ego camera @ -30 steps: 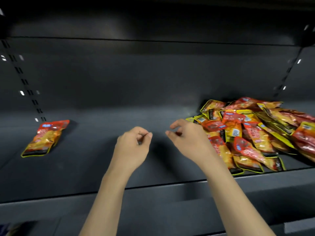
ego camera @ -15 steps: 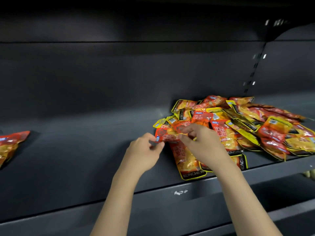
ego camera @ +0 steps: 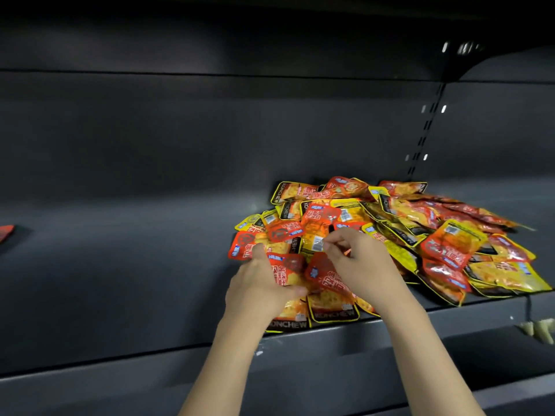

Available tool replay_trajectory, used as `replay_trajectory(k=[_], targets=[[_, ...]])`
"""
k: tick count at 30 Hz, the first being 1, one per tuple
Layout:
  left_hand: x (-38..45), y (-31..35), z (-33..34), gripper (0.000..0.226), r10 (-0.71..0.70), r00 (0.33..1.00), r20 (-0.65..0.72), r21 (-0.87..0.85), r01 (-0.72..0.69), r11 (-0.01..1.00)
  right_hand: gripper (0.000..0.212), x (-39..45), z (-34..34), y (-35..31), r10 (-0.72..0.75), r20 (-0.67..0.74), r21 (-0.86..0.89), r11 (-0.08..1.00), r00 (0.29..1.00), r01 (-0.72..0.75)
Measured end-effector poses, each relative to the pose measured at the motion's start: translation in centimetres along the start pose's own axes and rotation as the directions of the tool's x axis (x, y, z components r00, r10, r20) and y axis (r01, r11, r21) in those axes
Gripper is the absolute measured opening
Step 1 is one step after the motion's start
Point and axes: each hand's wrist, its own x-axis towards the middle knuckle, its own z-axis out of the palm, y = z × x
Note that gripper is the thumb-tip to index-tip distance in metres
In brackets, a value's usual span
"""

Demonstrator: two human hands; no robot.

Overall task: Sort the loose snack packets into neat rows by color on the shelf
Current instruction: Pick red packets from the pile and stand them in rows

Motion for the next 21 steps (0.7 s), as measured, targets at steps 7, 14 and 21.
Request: replay_trajectory(k=[7, 14, 21], targets=[[-1.0, 0.5, 0.9, 0.021, -0.059, 0.958, -0.280, -0.342, -0.042, 0.939, 0.015, 0.0, -1.5, 3.1, 0.024, -0.020, -0.018, 1.000, 0.999, -0.025], [-2.8, 1.5, 0.8, 0.014, -0.152, 0.829, -0.538, -0.535, -0.196, 0.822, 0.033, 1.4, -3.7, 3.6, 0.099, 0.015, -0.252, 0.963, 0.995, -0.092], [-4.2, 1.6, 2.3, 0.013, -0.183, 0.814, -0.552, -0.536, -0.178, 0.825, 0.064, 1.9, -2.9, 2.9, 0.220, 0.136, -0.497, 0.859, 0.966, -0.126]])
